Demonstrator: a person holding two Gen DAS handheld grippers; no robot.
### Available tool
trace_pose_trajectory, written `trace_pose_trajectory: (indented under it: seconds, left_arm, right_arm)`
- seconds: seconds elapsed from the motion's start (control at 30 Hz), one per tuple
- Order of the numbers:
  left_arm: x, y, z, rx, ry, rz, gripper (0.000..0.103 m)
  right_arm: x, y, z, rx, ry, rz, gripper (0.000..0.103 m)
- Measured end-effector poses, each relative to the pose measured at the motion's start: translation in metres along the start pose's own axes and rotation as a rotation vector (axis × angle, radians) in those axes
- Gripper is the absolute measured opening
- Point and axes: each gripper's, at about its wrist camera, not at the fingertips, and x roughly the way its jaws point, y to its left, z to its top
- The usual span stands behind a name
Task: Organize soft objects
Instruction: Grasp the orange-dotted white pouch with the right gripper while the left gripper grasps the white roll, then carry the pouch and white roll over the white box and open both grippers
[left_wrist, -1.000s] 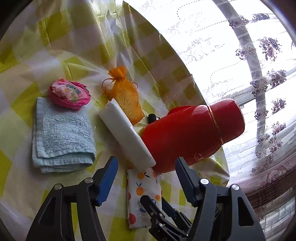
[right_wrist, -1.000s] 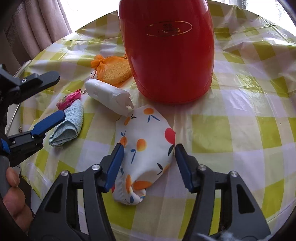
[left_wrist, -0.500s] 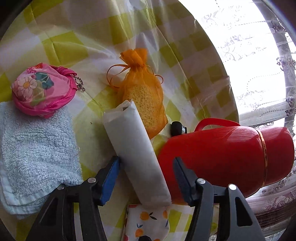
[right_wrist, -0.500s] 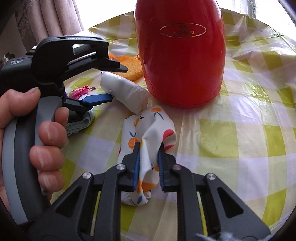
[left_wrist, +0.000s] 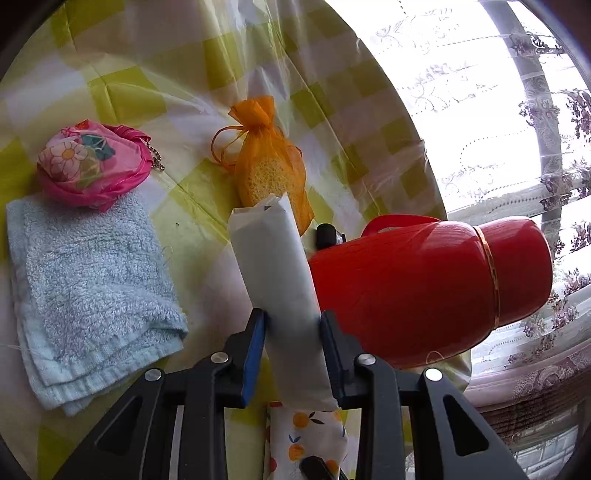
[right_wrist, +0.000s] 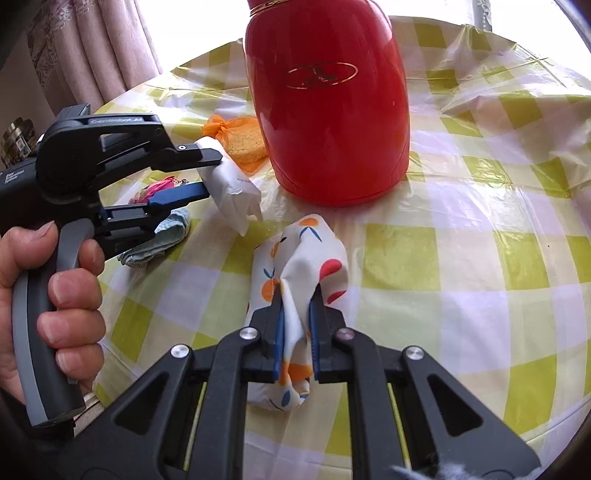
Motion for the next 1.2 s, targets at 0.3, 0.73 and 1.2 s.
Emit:
trace_pose_trajectory:
  seconds: [0.3, 0.73, 1.2]
  left_arm:
    - [-0.046, 0.006, -0.049, 0.046, -0.005, -0.081, 0.032]
    - [-0.028, -0.049, -0.158, 0.250, 0.282, -0.226, 0.032]
    - [-0.009, -0.111, -0.274, 0.469, 0.549, -0.257, 0.032]
  right_arm:
    - [-0.035, -0.026, -0.018, 0.056, 0.013, -0.019, 0.014]
    - [-0.128, -0.077, -0.063, 0.125, 0.083, -0.213, 0.014]
    - [-0.219, -0.154, -0.130, 0.289, 0.078, -0.389, 0.014]
